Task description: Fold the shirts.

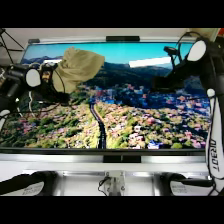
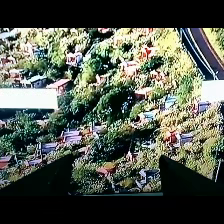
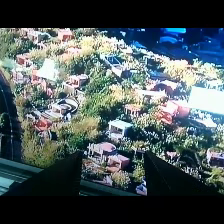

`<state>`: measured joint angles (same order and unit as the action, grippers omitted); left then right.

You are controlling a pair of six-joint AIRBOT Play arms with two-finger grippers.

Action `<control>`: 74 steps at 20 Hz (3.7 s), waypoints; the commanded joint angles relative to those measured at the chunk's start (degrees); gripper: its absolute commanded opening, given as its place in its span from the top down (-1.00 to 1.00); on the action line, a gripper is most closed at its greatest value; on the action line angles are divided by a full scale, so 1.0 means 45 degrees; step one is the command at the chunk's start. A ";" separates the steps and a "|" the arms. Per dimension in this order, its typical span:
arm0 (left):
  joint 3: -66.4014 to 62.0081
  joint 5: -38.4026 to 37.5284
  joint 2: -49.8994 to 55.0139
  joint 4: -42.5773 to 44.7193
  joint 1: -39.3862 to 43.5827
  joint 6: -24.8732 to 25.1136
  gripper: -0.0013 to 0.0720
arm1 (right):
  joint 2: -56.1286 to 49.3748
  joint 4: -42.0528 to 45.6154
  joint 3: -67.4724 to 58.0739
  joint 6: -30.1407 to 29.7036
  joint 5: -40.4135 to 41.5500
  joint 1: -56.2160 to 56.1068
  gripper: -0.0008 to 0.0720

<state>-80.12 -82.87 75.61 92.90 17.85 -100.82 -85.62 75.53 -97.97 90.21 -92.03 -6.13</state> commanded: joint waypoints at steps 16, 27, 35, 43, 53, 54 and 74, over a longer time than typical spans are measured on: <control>-0.3283 0.4318 0.4532 -0.0330 -0.1943 -0.0505 -0.81 | -0.0010 -0.0126 0.0000 -0.0087 0.3011 -0.0015 -0.39; -0.7048 0.3954 0.9704 -0.2375 -0.2997 -0.0675 -0.88 | -0.0010 -0.1452 0.0000 -0.0083 0.3487 -0.0019 -0.40; -0.8752 0.3614 0.9296 -0.3215 -0.2929 -0.0219 0.83 | -0.0005 -0.2467 -0.0024 -0.0194 0.3619 -0.0019 -0.39; -0.7961 0.4755 0.0787 -0.3327 -0.0185 0.2482 0.83 | 0.1744 -0.0389 -0.2113 0.0267 0.3657 -0.0010 -0.39; -0.3220 0.7232 0.0068 -0.3317 0.6489 0.0549 0.83 | 0.6669 0.4226 -0.2259 0.1987 0.2885 -0.0010 -0.39; -0.2739 0.7524 0.0563 -0.3317 0.6776 0.0296 0.83 | 0.6747 0.4260 -0.2259 0.2045 0.2278 -0.0010 -0.40; 0.5479 0.3410 -0.0350 -0.4930 -0.0937 0.1943 -1.00 | 0.4605 0.0408 0.9743 0.0695 0.0942 -0.0010 -0.89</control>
<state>-65.21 -76.12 75.05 77.80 15.20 -92.36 -64.49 78.94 -62.50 94.13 -88.79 -6.17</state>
